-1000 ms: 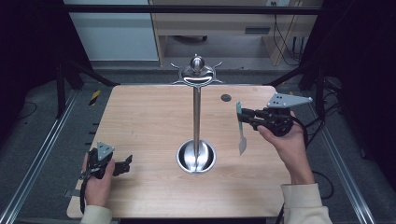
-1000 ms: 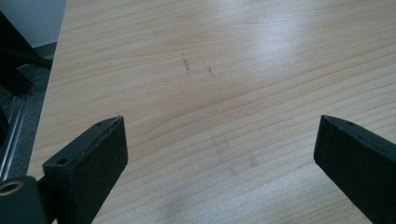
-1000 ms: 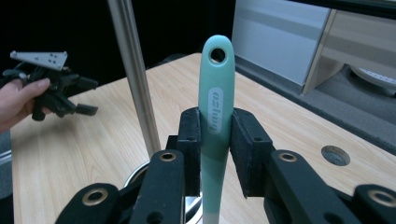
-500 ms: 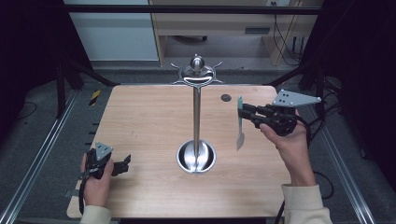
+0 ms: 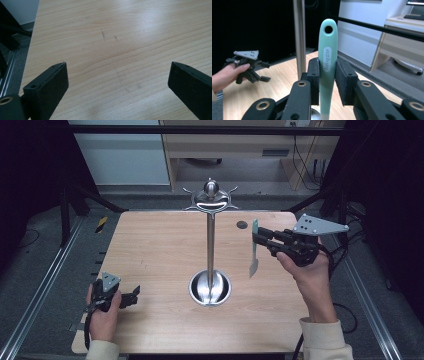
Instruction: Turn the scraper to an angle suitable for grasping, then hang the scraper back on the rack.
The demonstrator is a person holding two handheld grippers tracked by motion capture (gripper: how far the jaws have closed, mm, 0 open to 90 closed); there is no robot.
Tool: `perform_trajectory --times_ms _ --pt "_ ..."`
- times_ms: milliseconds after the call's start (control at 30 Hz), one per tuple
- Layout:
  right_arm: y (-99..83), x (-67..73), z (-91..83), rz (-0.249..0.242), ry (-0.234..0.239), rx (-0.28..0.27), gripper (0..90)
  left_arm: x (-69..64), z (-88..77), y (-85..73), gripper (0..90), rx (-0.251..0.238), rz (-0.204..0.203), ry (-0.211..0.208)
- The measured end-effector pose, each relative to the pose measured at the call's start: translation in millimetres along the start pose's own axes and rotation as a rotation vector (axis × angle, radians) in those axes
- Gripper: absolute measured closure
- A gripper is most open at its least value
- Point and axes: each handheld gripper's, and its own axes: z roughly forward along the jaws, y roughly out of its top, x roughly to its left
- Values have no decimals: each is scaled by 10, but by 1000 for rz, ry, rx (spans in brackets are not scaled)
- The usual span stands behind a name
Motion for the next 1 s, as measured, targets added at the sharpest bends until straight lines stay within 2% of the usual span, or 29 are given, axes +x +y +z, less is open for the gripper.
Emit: perform_trajectory --times_ms 133,300,467,1000 --pt "54 46 -27 -11 3 -18 743 2 1 -4 28 5 1 0" --pt "75 65 -39 3 -1 -29 743 -3 3 -1 28 2 1 -2" --pt "113 90 -76 16 4 -67 743 0 9 -2 28 3 -3 -1" --pt "199 230 -68 13 20 -106 743 -6 9 1 28 2 5 -4"
